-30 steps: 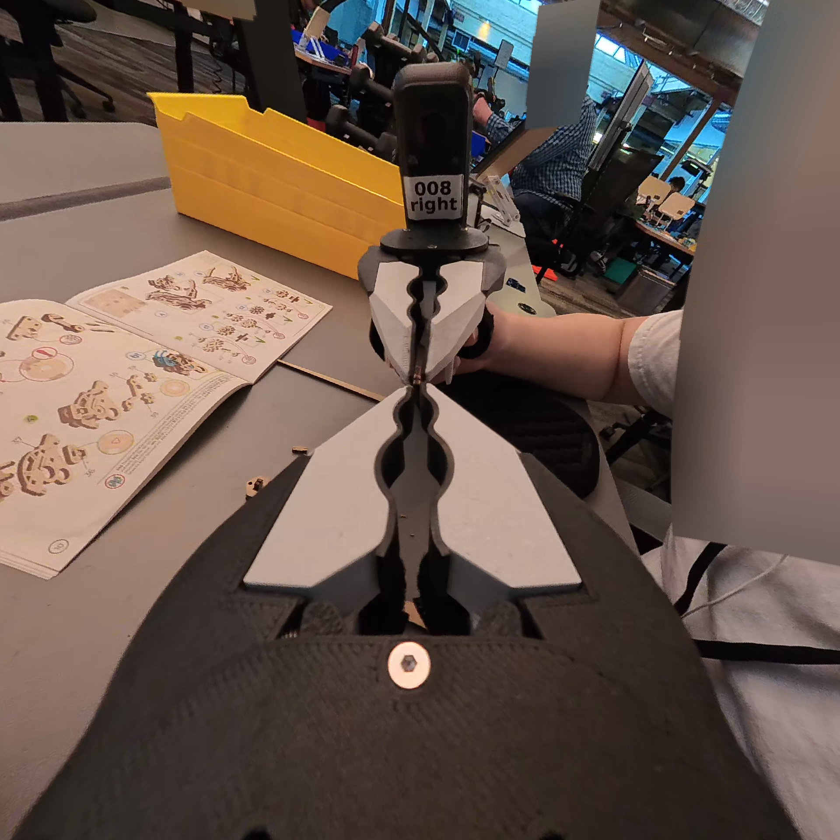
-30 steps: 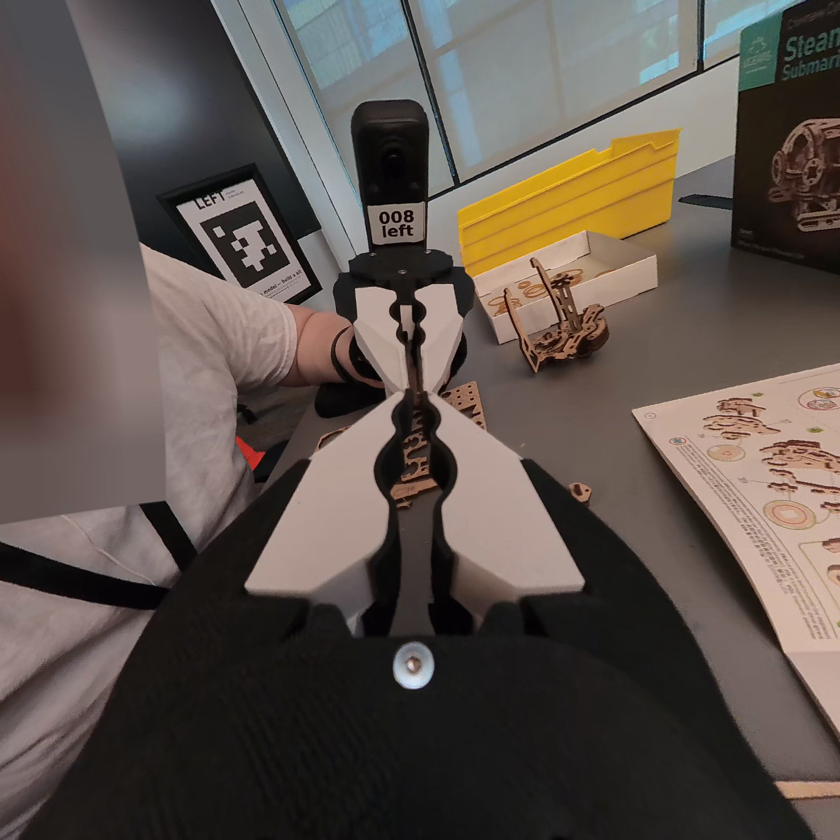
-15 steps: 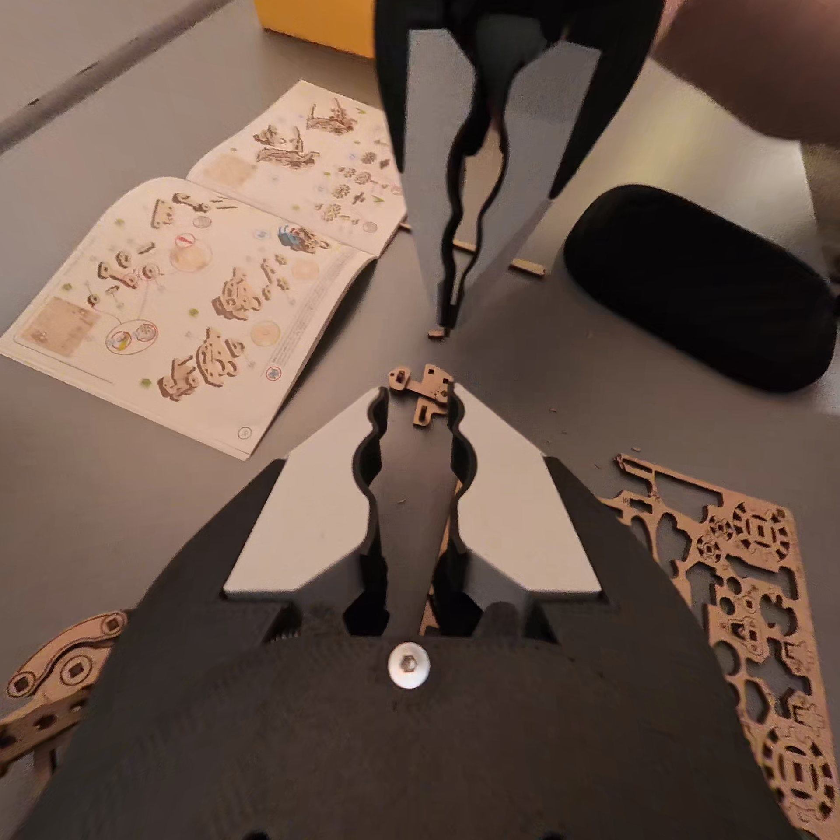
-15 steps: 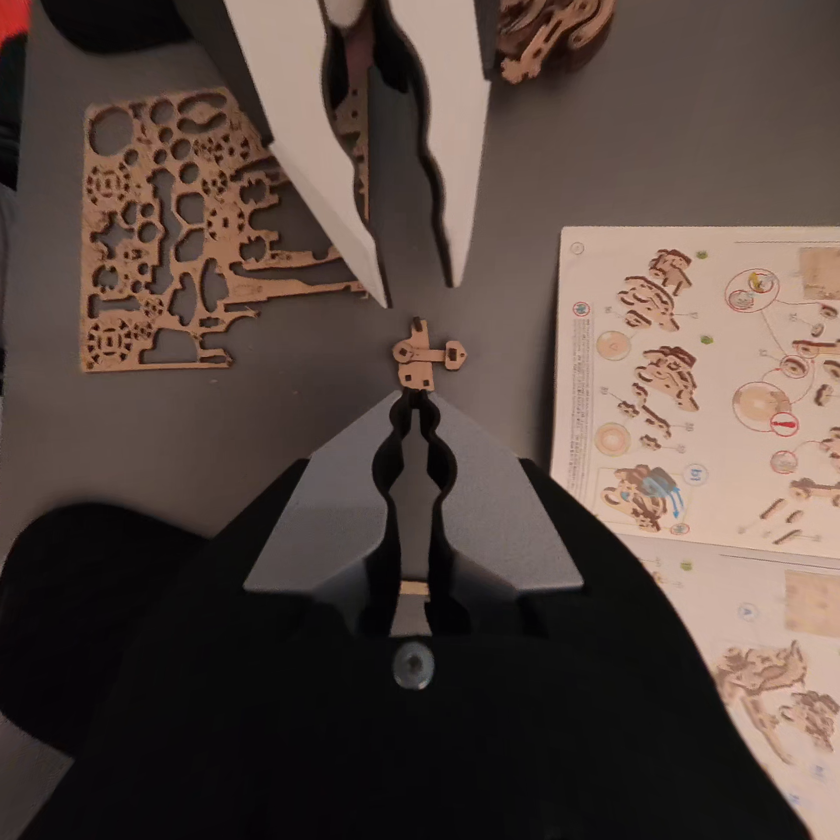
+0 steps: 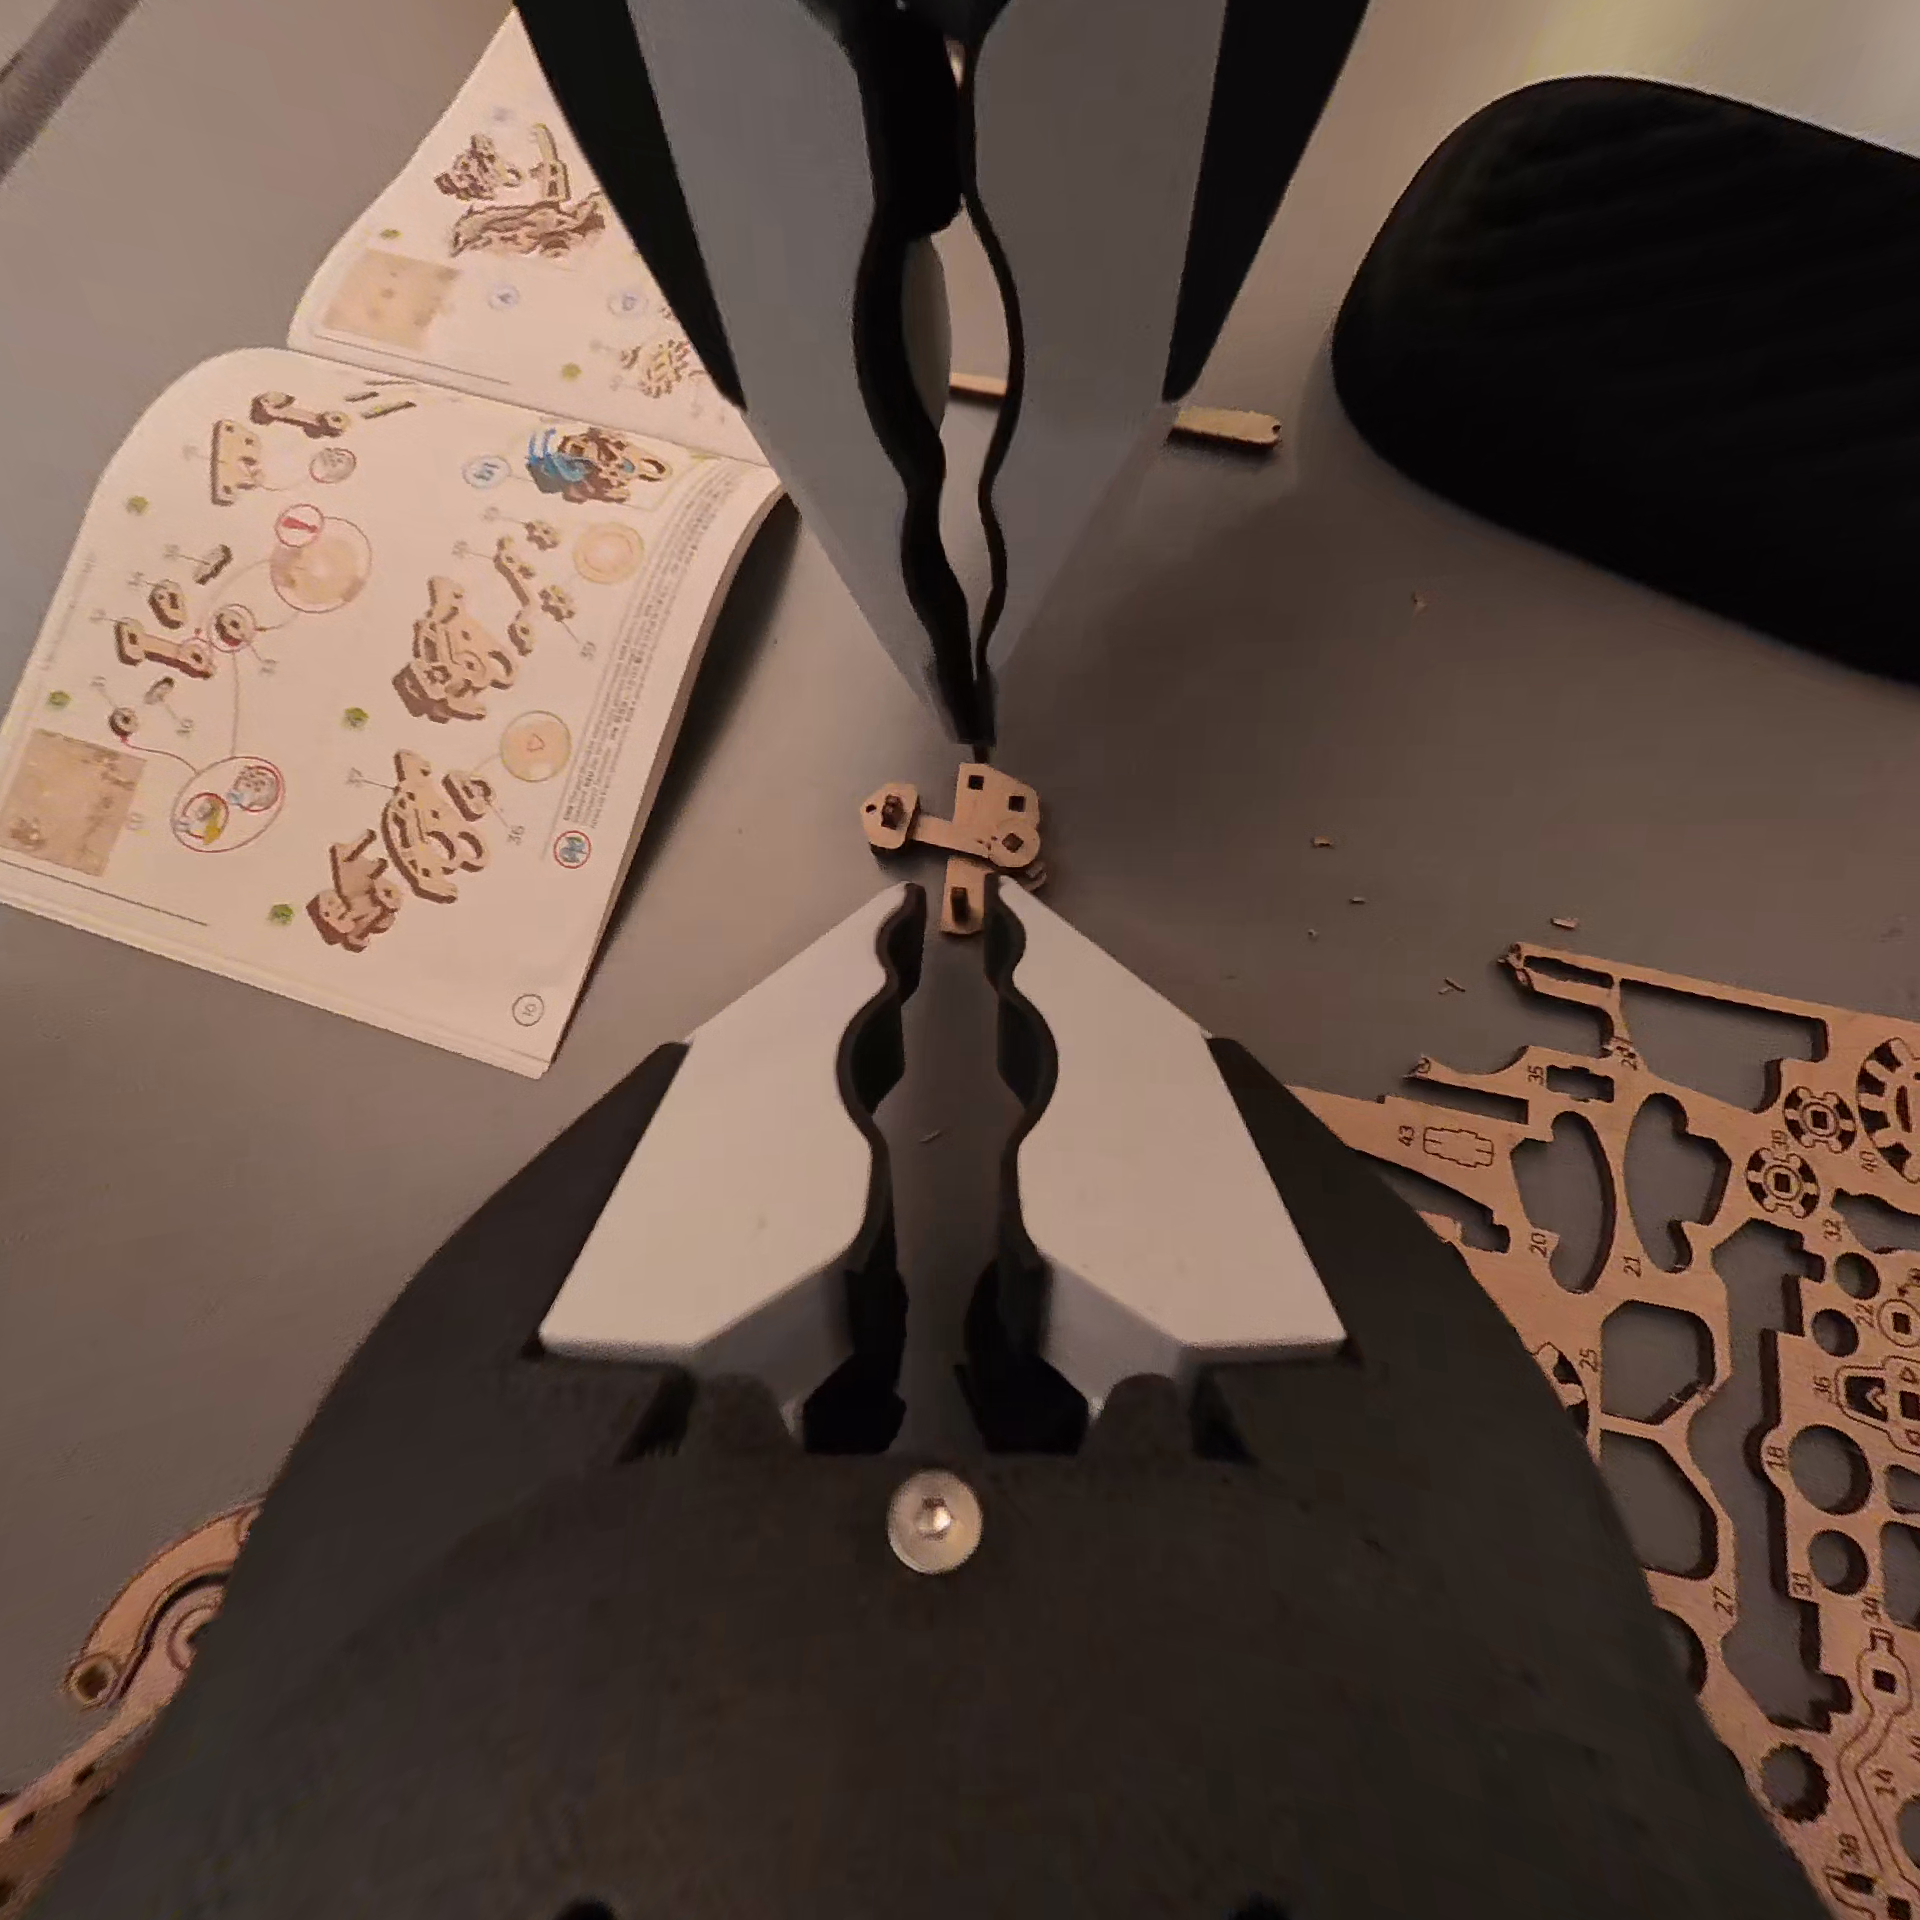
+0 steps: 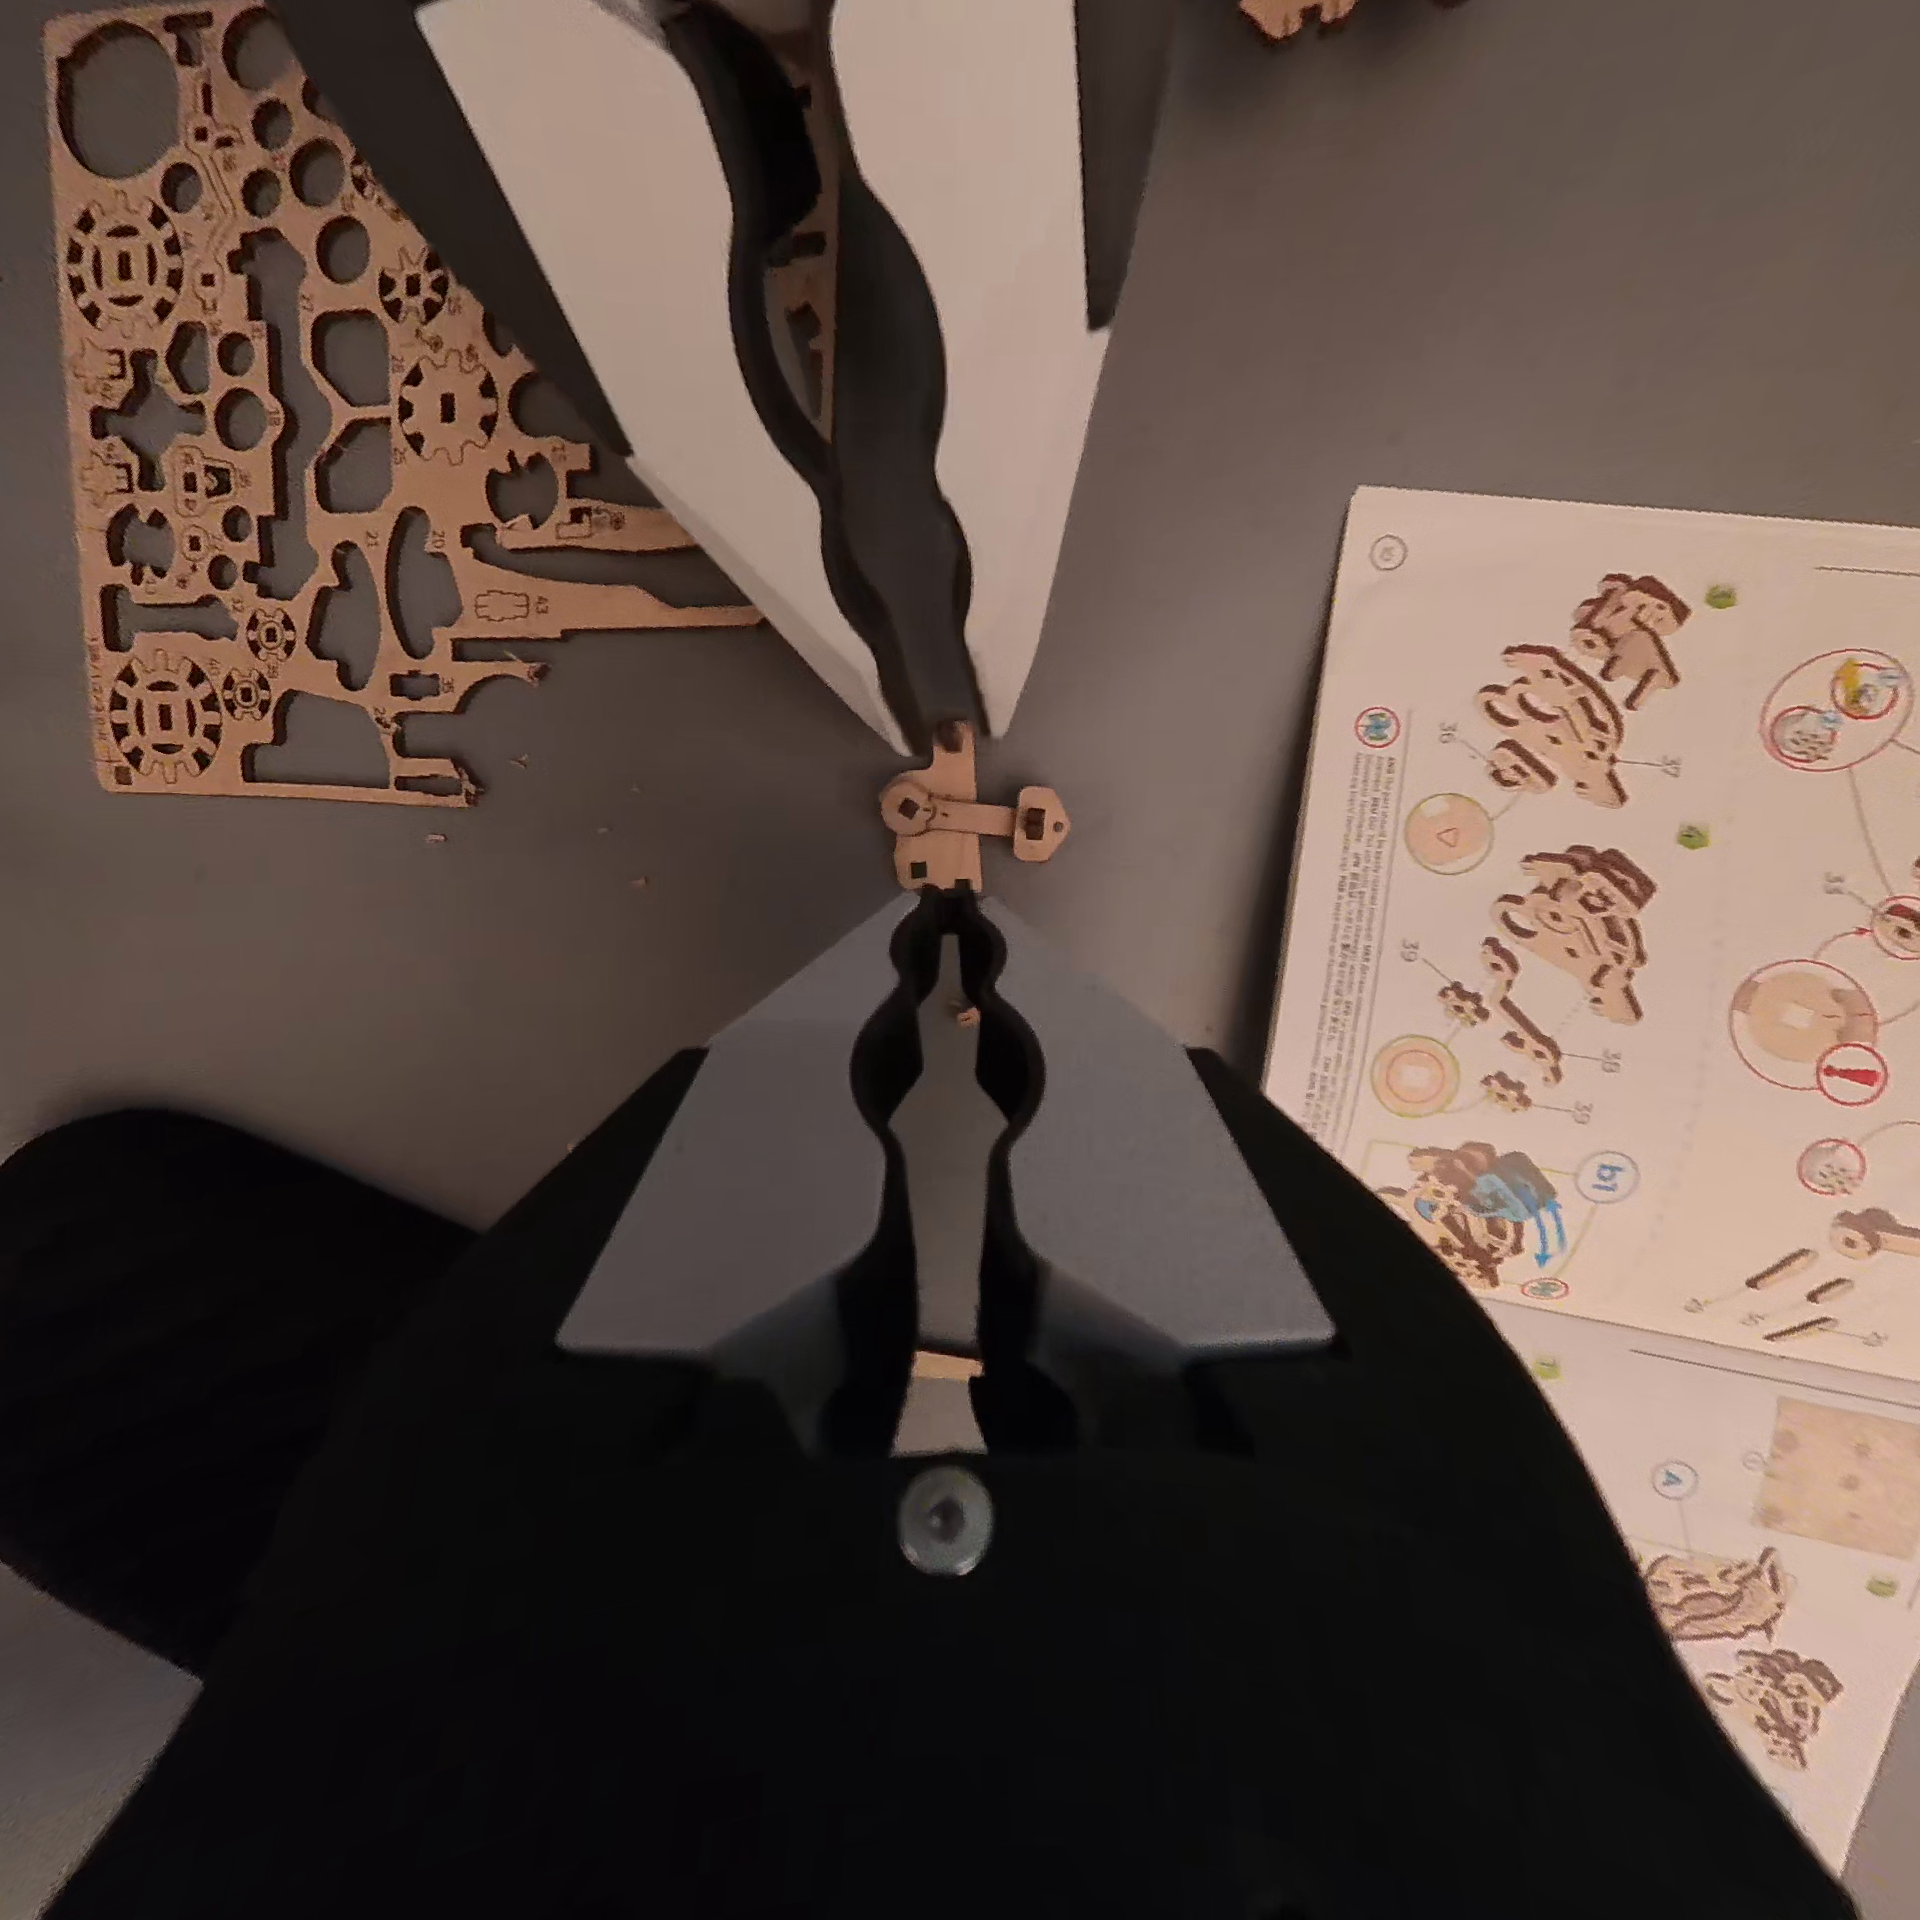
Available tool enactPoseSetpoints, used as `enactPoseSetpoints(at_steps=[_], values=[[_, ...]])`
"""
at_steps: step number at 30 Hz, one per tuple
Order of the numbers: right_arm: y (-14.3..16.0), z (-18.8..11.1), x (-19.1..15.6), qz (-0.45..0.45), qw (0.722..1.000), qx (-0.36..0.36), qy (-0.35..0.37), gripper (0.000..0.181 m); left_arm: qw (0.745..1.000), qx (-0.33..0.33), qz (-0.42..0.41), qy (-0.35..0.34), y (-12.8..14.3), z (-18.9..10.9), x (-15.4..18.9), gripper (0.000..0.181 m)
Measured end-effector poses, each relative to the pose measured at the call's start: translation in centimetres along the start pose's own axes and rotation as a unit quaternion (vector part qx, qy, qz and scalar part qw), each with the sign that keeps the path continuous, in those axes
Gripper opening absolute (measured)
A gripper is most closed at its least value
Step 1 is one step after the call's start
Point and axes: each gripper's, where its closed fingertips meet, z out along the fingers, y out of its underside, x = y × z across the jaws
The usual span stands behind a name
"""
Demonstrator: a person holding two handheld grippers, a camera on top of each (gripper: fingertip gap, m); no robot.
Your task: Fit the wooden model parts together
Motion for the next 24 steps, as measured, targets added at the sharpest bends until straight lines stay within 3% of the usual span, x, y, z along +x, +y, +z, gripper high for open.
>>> enactPoseSetpoints(at_steps=[24], values=[[0.3, 0.59, 0.37, -0.034, 0.998, -0.045, 0.021, 0.0, 1.0, -0.001, 0.016, 0.013, 0.13, 0.4, 0.3, 0.001]])
